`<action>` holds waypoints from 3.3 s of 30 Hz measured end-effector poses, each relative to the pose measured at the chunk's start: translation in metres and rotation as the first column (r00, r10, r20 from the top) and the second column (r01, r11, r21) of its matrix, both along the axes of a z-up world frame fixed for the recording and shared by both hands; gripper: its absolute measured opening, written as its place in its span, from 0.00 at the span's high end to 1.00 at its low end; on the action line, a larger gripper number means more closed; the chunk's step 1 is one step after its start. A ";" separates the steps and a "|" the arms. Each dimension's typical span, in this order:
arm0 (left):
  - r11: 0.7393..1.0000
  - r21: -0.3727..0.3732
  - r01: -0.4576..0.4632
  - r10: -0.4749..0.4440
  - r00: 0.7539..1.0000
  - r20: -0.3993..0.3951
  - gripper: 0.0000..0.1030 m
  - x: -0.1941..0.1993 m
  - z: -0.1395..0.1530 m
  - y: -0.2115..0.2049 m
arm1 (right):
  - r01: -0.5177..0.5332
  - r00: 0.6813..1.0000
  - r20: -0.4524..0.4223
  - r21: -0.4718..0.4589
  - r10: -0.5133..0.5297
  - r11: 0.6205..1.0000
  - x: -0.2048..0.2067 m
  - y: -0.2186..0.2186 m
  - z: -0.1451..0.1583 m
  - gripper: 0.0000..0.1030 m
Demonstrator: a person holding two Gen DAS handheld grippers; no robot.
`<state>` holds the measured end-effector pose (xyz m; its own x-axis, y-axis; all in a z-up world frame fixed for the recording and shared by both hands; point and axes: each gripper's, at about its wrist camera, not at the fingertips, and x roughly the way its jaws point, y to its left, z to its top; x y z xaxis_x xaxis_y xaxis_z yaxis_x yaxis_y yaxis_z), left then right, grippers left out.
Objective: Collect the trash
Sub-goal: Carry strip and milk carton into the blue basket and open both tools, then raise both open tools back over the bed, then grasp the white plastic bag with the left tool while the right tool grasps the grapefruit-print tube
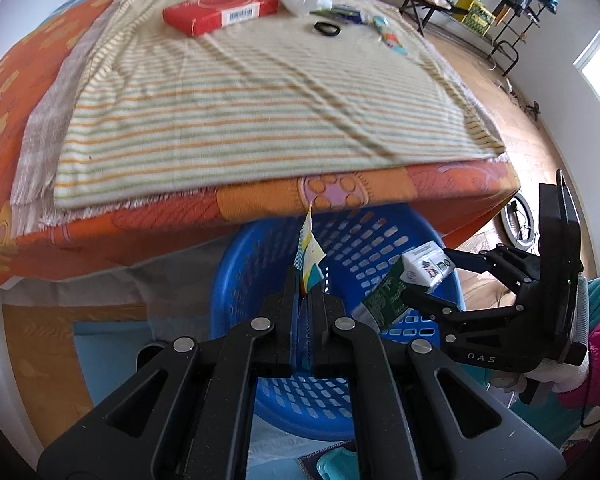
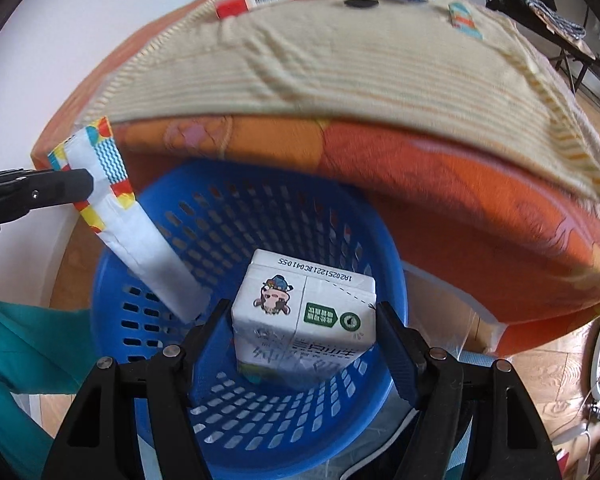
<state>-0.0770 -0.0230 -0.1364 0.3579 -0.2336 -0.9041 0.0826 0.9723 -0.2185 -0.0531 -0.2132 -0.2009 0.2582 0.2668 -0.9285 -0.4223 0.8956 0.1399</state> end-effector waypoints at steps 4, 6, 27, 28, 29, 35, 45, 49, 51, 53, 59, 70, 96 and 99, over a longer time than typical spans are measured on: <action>1.000 -0.004 -0.016 0.016 0.999 -0.047 0.99 0.001 -0.009 0.002 | -0.002 1.000 -0.018 -0.022 0.001 1.000 0.001 0.000 -0.006 0.29; 1.000 0.000 -0.019 0.019 0.998 -0.051 0.98 0.001 -0.010 0.003 | -0.005 1.000 -0.019 -0.027 0.005 1.000 -0.001 0.000 -0.007 0.29; 1.000 0.008 -0.024 0.024 1.000 -0.003 0.70 0.005 0.004 -0.002 | -0.014 0.999 0.034 -0.018 0.015 1.000 -0.001 0.012 0.011 0.23; 1.000 0.009 -0.020 0.020 1.000 0.004 0.70 0.006 0.006 -0.003 | -0.013 0.999 0.041 -0.015 0.014 1.000 -0.001 0.012 0.013 0.23; 1.000 0.010 -0.018 0.018 1.000 0.009 0.70 0.006 0.008 -0.004 | -0.011 0.999 0.048 -0.010 0.012 1.000 -0.001 0.011 0.016 0.23; 1.000 -0.003 -0.027 0.027 0.999 0.035 0.70 0.016 0.021 -0.005 | 0.005 0.997 0.079 0.021 -0.006 1.000 0.003 0.006 0.033 0.23; 0.997 -0.047 -0.061 0.066 0.993 0.099 0.57 0.047 0.051 -0.001 | 0.064 0.988 0.135 0.078 -0.074 0.995 0.032 -0.013 0.069 0.17; 0.997 -0.046 -0.061 0.066 0.990 0.125 0.57 0.064 0.062 -0.003 | 0.098 0.983 0.146 0.113 -0.115 0.989 0.048 -0.024 0.082 0.13; 0.997 -0.049 -0.060 0.066 0.989 0.135 0.57 0.072 0.066 -0.005 | 0.113 0.980 0.148 0.125 -0.131 0.986 0.057 -0.028 0.088 0.13; 0.997 -0.051 -0.061 0.067 0.987 0.144 0.57 0.080 0.070 -0.006 | 0.124 0.977 0.157 0.130 -0.144 0.984 0.067 -0.032 0.094 0.13; 0.996 -0.059 -0.067 0.077 0.981 0.179 0.54 0.114 0.082 -0.012 | 0.134 0.969 0.186 0.158 -0.163 0.978 0.096 -0.042 0.112 0.13; 0.985 -0.122 -0.120 0.144 0.966 0.214 0.39 0.190 0.090 -0.012 | 0.237 0.946 0.173 0.215 -0.276 0.947 0.185 -0.071 0.127 0.13; 0.962 -0.142 -0.233 0.257 0.949 0.185 0.39 0.324 0.036 -0.006 | 0.396 0.909 0.049 0.205 -0.414 0.895 0.347 -0.087 0.068 0.21; 0.962 -0.143 -0.231 0.255 0.950 0.178 0.39 0.330 0.029 -0.007 | 0.398 0.909 0.047 0.202 -0.414 0.895 0.356 -0.085 0.063 0.24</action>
<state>0.2534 -0.0303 -0.1075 0.5818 -0.2192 -0.7832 -0.1012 0.9360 -0.3372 0.3028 -0.2981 -0.1375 0.4577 0.2846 -0.8423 -0.0453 0.9536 0.2975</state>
